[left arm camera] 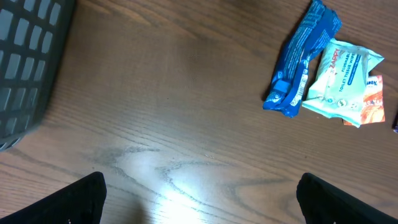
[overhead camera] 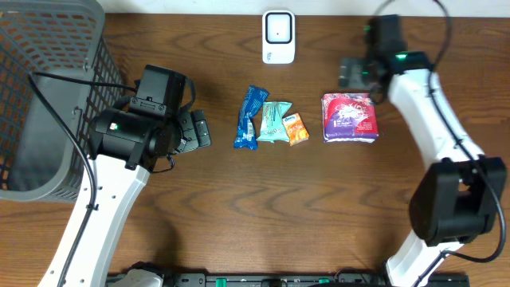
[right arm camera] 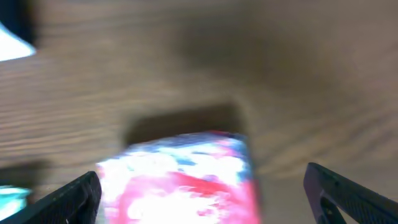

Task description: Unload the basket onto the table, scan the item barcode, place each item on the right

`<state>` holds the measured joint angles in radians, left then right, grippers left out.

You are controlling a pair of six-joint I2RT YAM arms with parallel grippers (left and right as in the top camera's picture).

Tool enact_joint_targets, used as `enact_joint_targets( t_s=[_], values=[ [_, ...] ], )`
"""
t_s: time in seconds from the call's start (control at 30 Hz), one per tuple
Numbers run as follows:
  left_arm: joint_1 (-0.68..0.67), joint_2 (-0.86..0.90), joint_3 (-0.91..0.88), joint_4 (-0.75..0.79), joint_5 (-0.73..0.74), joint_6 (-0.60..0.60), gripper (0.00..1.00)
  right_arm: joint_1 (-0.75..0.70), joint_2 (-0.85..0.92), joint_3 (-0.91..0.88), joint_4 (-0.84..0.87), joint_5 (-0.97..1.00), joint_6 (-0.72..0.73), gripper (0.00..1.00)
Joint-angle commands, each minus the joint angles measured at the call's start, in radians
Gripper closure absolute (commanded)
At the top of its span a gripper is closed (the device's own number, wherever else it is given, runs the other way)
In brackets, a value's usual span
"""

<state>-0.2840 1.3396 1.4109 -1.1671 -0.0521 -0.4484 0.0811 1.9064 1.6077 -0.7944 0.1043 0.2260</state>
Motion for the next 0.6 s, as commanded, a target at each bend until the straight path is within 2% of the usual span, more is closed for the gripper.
enact_joint_targets(
  t_s=[0.0, 0.13, 0.33, 0.5, 0.57],
  values=[
    [0.004, 0.006, -0.002, -0.002, -0.013, -0.009, 0.02, -0.108, -0.015, -0.01, -0.023, -0.138, -0.096, 0.01],
    [0.004, 0.006, -0.002, -0.002, -0.013, -0.009, 0.02, -0.209, -0.014, -0.065, -0.008, -0.328, -0.164, 0.01],
    [0.004, 0.006, -0.002, -0.002, -0.013, -0.009, 0.02, -0.304, -0.014, -0.216, 0.146, -0.66, -0.206, 0.09],
    [0.004, 0.006, -0.002, -0.002, -0.013, -0.009, 0.02, -0.307, -0.014, -0.33, 0.238, -0.672, -0.205, 0.22],
    [0.004, 0.006, -0.002, -0.002, -0.013, -0.009, 0.02, -0.304, -0.014, -0.368, 0.265, -0.672, -0.205, 0.24]
  ],
)
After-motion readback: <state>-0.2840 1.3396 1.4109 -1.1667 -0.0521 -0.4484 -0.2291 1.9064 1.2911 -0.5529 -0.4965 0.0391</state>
